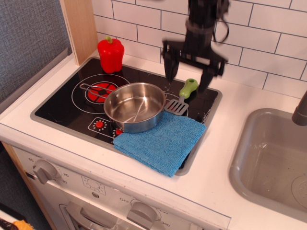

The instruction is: Place the green spatula behind the blue towel

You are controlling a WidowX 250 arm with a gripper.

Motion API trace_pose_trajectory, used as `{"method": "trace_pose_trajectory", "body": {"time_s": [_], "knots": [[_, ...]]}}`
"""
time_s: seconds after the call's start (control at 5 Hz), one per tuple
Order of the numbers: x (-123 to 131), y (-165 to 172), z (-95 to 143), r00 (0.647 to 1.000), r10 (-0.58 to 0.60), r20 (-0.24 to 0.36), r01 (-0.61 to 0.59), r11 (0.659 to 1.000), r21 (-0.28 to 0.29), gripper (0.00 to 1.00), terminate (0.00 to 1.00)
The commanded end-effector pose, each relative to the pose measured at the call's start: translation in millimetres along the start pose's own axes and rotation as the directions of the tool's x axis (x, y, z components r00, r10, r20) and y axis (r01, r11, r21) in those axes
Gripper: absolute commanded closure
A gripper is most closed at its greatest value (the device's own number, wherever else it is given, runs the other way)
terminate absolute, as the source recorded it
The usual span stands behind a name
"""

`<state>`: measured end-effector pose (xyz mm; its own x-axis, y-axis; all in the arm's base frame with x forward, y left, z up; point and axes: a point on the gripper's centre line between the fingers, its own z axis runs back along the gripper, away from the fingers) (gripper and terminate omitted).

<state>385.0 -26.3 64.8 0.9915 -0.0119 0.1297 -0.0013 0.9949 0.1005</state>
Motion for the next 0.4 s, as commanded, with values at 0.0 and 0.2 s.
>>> {"method": "trace_pose_trajectory", "body": {"time_s": [0.0,0.2], "knots": [[-19,13,43,0.999,-0.022,0.036,0.024,0.998,-0.062,0.0,0.0],[-31,17,40,0.999,-0.048,0.005,0.048,0.995,-0.084,0.0,0.0]]}}
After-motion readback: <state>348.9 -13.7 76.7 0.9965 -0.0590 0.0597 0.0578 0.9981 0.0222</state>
